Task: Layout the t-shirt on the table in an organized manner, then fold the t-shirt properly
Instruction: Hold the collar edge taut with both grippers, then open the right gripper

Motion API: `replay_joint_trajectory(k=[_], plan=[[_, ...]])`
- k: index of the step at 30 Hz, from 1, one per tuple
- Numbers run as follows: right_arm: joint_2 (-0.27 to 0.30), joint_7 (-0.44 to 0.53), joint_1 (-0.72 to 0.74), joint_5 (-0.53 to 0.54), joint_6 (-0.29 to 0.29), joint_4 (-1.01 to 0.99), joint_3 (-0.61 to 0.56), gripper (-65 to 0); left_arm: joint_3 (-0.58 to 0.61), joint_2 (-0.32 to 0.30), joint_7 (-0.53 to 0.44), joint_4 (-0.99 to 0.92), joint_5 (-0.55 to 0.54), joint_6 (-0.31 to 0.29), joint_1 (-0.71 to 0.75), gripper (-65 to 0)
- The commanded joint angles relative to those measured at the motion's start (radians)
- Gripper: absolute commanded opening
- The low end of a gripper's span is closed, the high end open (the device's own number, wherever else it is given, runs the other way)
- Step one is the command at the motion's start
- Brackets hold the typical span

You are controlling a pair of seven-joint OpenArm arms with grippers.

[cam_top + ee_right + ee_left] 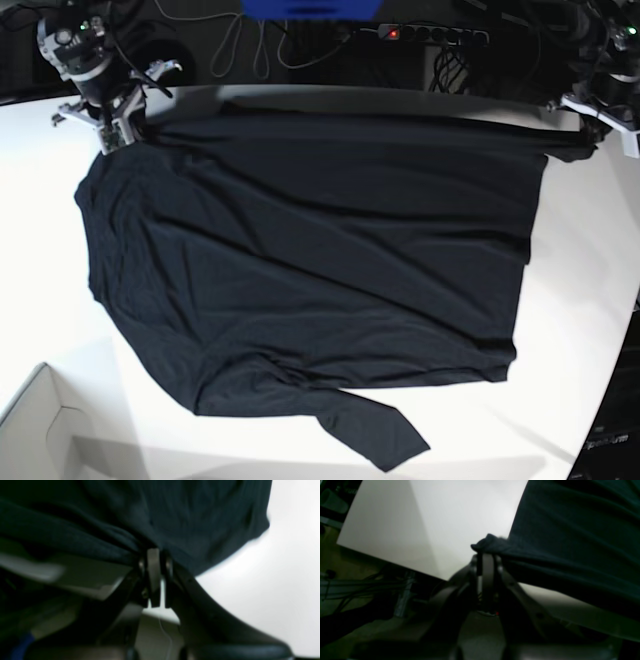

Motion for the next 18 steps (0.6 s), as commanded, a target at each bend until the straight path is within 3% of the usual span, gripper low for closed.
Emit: replay_joint_trajectory(k=[1, 18], plan=[[0.008, 0.009, 0.005, -0.006, -0.008, 0.014, 0.005, -65.0, -0.006, -0.008, -0.023, 0.015, -0.012, 0.008, -0.014, -65.0], [0.022, 0.009, 0.122, -0.006, -0.008, -0.052, 0.005, -65.0, 0.078, -0.015, -0.021, -0.053, -0.01, 0.009, -0.048, -65.0]])
